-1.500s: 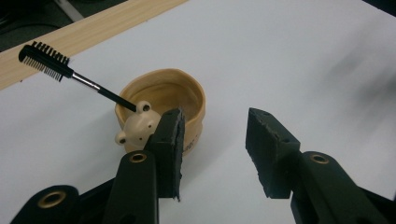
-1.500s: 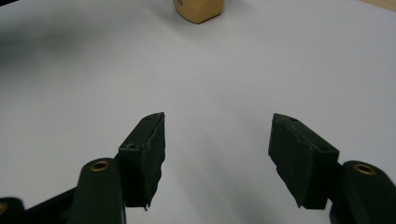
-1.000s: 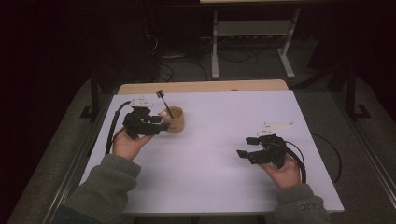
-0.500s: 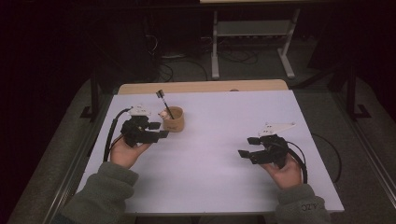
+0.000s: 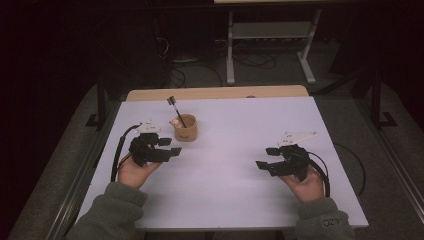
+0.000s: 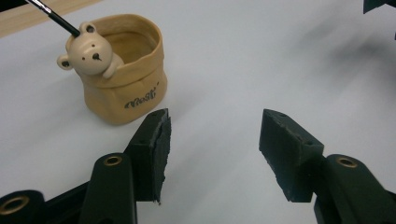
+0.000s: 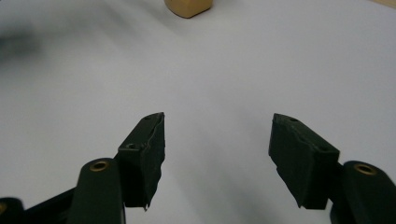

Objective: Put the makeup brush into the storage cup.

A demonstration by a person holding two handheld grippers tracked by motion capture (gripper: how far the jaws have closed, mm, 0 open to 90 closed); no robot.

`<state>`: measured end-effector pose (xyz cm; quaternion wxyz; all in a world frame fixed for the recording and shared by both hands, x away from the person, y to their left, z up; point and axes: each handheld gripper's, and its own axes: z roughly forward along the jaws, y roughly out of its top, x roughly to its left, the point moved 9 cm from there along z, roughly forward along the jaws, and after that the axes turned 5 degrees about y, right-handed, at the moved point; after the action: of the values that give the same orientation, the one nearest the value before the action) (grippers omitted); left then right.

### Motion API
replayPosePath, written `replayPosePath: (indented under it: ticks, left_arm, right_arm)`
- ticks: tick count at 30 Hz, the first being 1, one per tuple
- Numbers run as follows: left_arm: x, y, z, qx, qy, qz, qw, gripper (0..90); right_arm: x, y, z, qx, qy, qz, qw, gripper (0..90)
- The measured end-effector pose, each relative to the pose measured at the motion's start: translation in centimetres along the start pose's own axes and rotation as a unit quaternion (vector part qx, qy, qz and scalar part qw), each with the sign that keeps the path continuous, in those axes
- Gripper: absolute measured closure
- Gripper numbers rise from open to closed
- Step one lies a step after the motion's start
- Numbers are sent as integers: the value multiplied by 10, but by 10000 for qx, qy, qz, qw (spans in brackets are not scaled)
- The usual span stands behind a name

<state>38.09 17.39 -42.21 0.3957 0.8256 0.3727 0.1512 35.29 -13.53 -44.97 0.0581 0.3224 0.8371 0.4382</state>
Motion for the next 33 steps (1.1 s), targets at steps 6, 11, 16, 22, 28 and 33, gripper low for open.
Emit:
replayPosePath:
  ticks: [6, 11, 16, 22, 28, 33]
  left_arm:
    - [-4, -6, -2, -26, -18, 26, 10000, 400]
    - [-10, -10, -3, -65, -38, 69, 9999, 378]
    - [-20, -14, -7, -132, -96, 145, 9998, 353]
    - [-27, -23, -12, -169, -141, 231, 9995, 305]
    - [-27, -35, -15, -132, -166, 211, 9996, 290]
    - [-31, -43, -17, -125, -150, 216, 9996, 261]
  right_arm:
    - [-1, -1, 0, -8, 8, -22, 10000, 351]
    - [0, -2, 0, 3, 7, -54, 10000, 349]
    - [2, -3, 1, 48, 19, 13, 10000, 342]
    - [2, -6, 2, 67, -3, -37, 10000, 334]
    - [1, -9, 0, 85, -61, -4, 9999, 330]
    - [2, -15, -1, 156, -94, 53, 9998, 317]
